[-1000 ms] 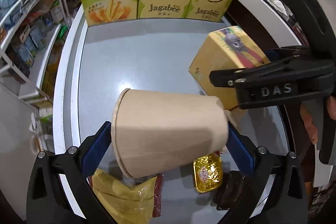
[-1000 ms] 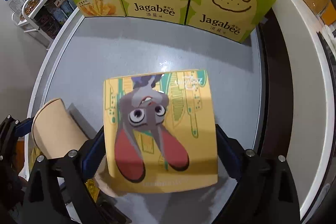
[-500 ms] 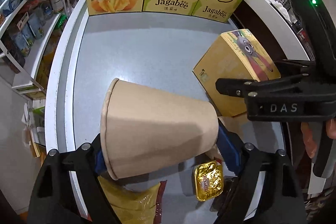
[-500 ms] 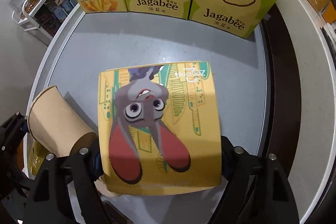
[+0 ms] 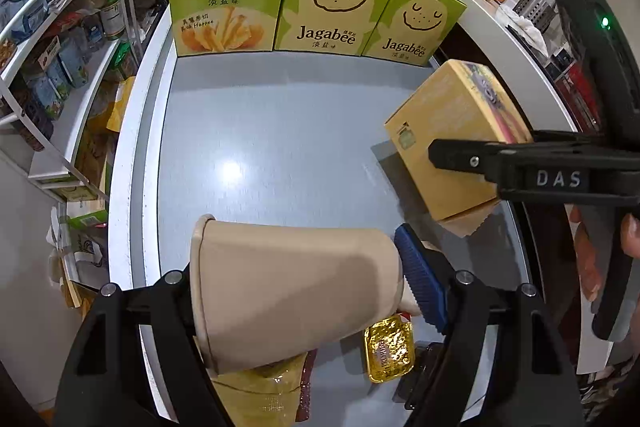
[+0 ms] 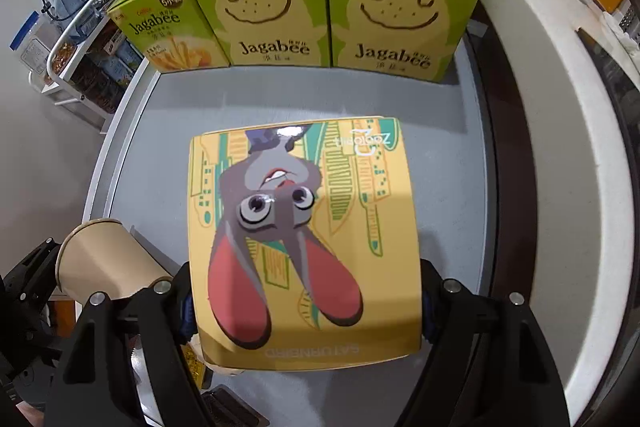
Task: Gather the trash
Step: 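Grasp the brown paper cup with the left tool while the right tool grasps the yellow Zootopia box, then carry the paper cup and Zootopia box down over the white bin with both tools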
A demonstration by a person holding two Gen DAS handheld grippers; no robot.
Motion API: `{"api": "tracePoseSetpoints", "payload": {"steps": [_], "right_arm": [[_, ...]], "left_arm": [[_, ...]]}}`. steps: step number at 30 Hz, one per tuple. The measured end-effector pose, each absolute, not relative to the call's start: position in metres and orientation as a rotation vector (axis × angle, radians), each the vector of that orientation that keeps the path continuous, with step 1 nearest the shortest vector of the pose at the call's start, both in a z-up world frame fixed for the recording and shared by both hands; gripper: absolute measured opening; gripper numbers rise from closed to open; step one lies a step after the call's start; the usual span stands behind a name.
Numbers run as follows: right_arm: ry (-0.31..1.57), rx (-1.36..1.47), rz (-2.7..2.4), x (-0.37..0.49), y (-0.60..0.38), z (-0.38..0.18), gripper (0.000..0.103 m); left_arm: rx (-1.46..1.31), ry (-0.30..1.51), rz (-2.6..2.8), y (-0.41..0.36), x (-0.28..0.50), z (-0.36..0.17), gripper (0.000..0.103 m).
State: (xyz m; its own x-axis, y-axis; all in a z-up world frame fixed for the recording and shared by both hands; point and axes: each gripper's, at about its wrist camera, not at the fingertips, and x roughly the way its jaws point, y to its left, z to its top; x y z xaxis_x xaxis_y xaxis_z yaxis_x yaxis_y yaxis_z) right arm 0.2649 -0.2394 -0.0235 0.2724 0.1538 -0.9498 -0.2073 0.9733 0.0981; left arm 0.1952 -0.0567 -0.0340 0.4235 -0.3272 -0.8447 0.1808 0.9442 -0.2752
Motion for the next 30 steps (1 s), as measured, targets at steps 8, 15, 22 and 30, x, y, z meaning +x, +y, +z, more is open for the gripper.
{"api": "tracePoseSetpoints", "payload": {"steps": [8, 15, 22, 30], "right_arm": [[1.254, -0.042, 0.251, 0.258, -0.236, -0.012, 0.076], [1.214, -0.028, 0.272, 0.247, -0.236, 0.010, 0.076], [1.164, -0.005, 0.300, 0.215, -0.242, 0.035, 0.076], [1.152, 0.055, 0.354, 0.157, -0.252, 0.048, 0.076]], "left_arm": [[-0.131, 1.057, -0.321, -0.058, 0.189, -0.022, 0.078], [-0.139, 1.023, -0.321, -0.053, 0.180, -0.006, 0.078], [-0.132, 0.972, -0.322, -0.049, 0.154, 0.017, 0.078], [-0.116, 0.925, -0.336, -0.041, 0.108, 0.038, 0.078]]}}
